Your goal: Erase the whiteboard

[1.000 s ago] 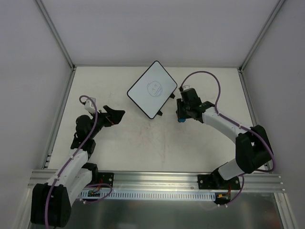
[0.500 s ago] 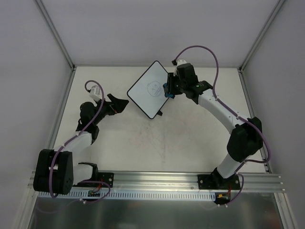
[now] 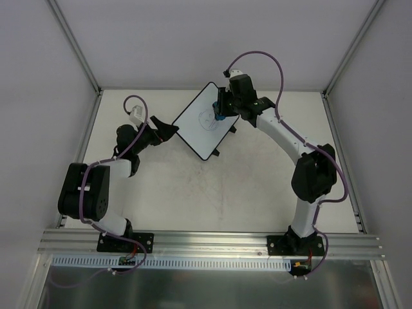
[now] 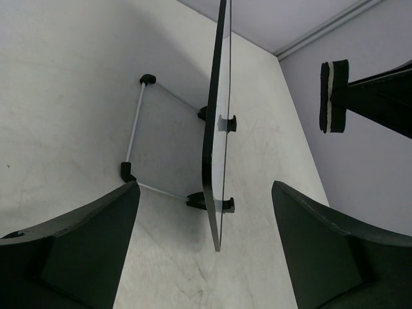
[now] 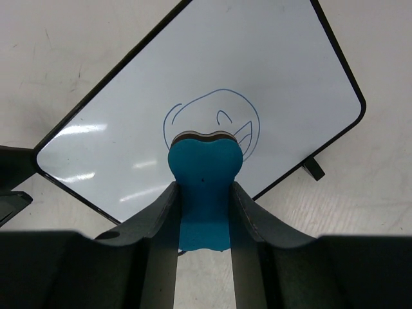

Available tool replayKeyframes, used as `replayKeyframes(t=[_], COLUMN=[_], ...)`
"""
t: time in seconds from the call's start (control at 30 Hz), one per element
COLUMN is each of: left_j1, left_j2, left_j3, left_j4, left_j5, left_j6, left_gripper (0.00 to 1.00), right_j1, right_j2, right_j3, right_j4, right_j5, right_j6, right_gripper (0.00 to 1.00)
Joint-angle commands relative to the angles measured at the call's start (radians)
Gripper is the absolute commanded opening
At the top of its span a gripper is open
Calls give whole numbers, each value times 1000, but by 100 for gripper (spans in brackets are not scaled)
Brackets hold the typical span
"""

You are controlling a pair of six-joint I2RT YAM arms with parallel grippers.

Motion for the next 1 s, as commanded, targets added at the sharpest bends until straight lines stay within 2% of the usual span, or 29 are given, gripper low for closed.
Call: replayKeyframes(t=[0.0,0.07,0.23,0.67,0.8,0.83,0.97], left_j1=[-4,-6,-19,-44,-44,-44,-44], left_j2=[27,50,99,142,151,156,162], left_j3=[60,77,111,138,146,146,144], left_j4=[114,125,127,102,104,101,101], left_j5=[48,60,60,28,26,25,11], left_j6=[-19,-22,-22,-9,-10,-10,-10], left_gripper=[84,81,67,51,33,21,20], right_j1=[4,4,-1,-5,-7,-8,-18], right_j2=[14,23,64,146,178,193,233], right_j3=[84,108,156,255,280,297,323], right_j4=[5,7,7,8,10,8,47], right_j5=[1,1,1,-17,-21,-30,-66], right_j6=[-21,-21,-21,20,40,43,85], right_gripper=[0,0,0,0,0,0,0])
